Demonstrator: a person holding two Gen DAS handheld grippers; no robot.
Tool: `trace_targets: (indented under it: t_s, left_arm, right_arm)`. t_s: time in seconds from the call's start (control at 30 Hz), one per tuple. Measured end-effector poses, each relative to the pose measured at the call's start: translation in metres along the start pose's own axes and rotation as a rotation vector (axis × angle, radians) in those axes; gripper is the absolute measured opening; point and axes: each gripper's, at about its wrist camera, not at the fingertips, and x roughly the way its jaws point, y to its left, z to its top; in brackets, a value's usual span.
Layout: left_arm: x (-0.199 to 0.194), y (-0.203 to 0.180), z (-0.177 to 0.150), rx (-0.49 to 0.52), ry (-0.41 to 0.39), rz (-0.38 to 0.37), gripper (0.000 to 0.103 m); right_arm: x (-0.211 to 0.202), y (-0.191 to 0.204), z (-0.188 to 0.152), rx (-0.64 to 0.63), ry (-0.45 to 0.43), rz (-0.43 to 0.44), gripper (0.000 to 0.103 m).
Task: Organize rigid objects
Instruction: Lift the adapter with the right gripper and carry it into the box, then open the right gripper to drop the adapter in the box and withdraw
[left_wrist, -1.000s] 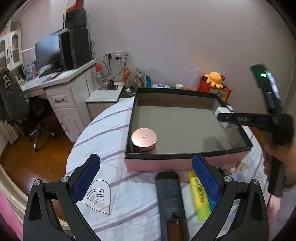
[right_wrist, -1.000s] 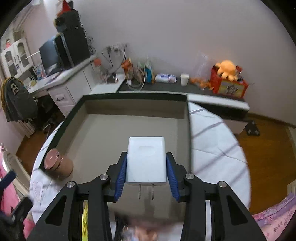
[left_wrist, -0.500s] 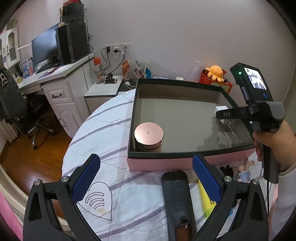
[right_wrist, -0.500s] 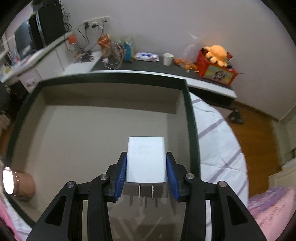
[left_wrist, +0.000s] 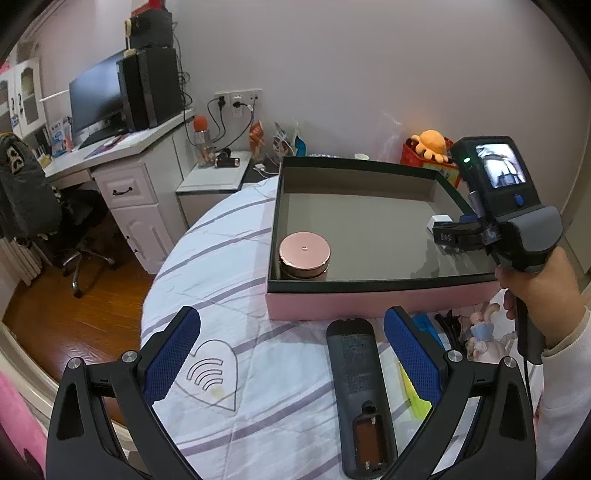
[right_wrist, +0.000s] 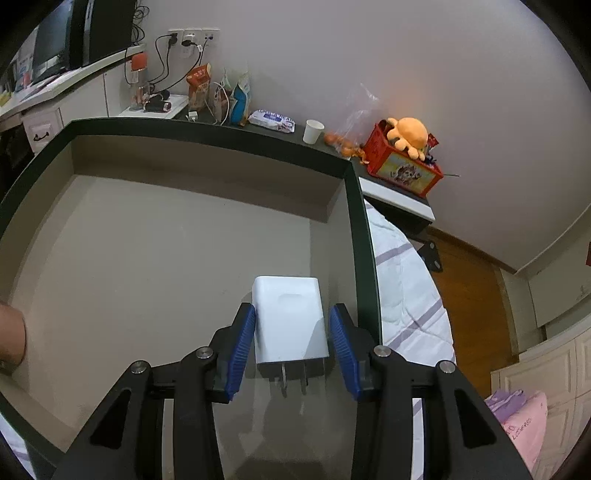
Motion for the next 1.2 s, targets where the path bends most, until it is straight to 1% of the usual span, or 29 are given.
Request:
trace_targets:
  t_s: [0.03, 0.07, 0.1, 0.13, 0.17, 0.2, 0.27, 0.3, 0.37, 0.4, 0.53, 0.57, 0.63, 0.77, 0.87, 0.93, 1.2]
  left_arm:
    - [-0.003, 0.0, -0.001, 0.001, 0.0, 0.006, 0.101]
    - [-0.005, 0.002, -0.003, 0.001, 0.0, 0.01, 0.101]
    - [-0.008, 0.003, -0.004, -0.001, -0.002, 0.014, 0.101]
    - [-0.011, 0.004, -0.005, -0.006, -0.003, 0.016, 0.101]
    - [-0.013, 0.004, -0.006, -0.008, -0.004, 0.018, 0.101]
    - [-0.016, 0.004, -0.007, -0.01, -0.008, 0.021, 0.101]
    - [-0.023, 0.002, -0.008, -0.012, -0.017, 0.023, 0.101]
    - [-0.026, -0.001, -0.01, -0.01, -0.02, 0.021, 0.101]
    - [-0.031, -0.005, -0.011, -0.009, -0.022, 0.017, 0.101]
    - [-0.034, -0.008, -0.013, -0.008, -0.026, 0.013, 0.101]
    - [-0.048, -0.02, -0.02, -0.012, -0.035, -0.016, 0.102]
    - [-0.052, -0.023, -0.021, -0.01, -0.038, -0.011, 0.102]
    - [-0.059, -0.028, -0.024, -0.008, -0.052, 0.002, 0.102]
    - [-0.075, -0.042, -0.028, 0.007, -0.067, 0.015, 0.103]
    - [-0.082, -0.052, -0.03, 0.033, -0.075, 0.016, 0.103]
    - [-0.085, -0.057, -0.031, 0.049, -0.076, 0.024, 0.103]
    - [-0.088, -0.057, -0.037, 0.049, -0.065, 0.067, 0.103]
  right_arm:
    - [-0.004, -0.001, -0.001, 0.015, -0.016, 0.016, 0.044]
    - [-0.01, -0.007, -0.002, 0.042, -0.049, 0.042, 0.046]
    - [-0.019, -0.013, -0.004, 0.073, -0.085, 0.058, 0.054]
    - [-0.03, -0.022, -0.007, 0.107, -0.118, 0.089, 0.055]
    - [-0.038, -0.028, -0.009, 0.131, -0.139, 0.126, 0.062]
    - [-0.048, -0.035, -0.013, 0.151, -0.159, 0.146, 0.07]
    - [-0.068, -0.047, -0.025, 0.162, -0.196, 0.163, 0.075]
    - [-0.082, -0.055, -0.035, 0.172, -0.225, 0.198, 0.075]
    - [-0.098, -0.065, -0.051, 0.183, -0.248, 0.264, 0.076]
    - [-0.109, -0.07, -0.064, 0.183, -0.267, 0.3, 0.079]
    - [-0.13, -0.071, -0.103, 0.142, -0.286, 0.355, 0.08]
    - [-0.134, -0.071, -0.113, 0.135, -0.284, 0.37, 0.08]
    - [-0.141, -0.071, -0.129, 0.118, -0.29, 0.378, 0.081]
    - [-0.148, -0.065, -0.155, 0.079, -0.28, 0.346, 0.081]
    - [-0.149, -0.066, -0.17, 0.084, -0.263, 0.368, 0.081]
    - [-0.148, -0.069, -0.176, 0.086, -0.253, 0.381, 0.081]
    - [-0.144, -0.08, -0.195, 0.126, -0.247, 0.405, 0.081]
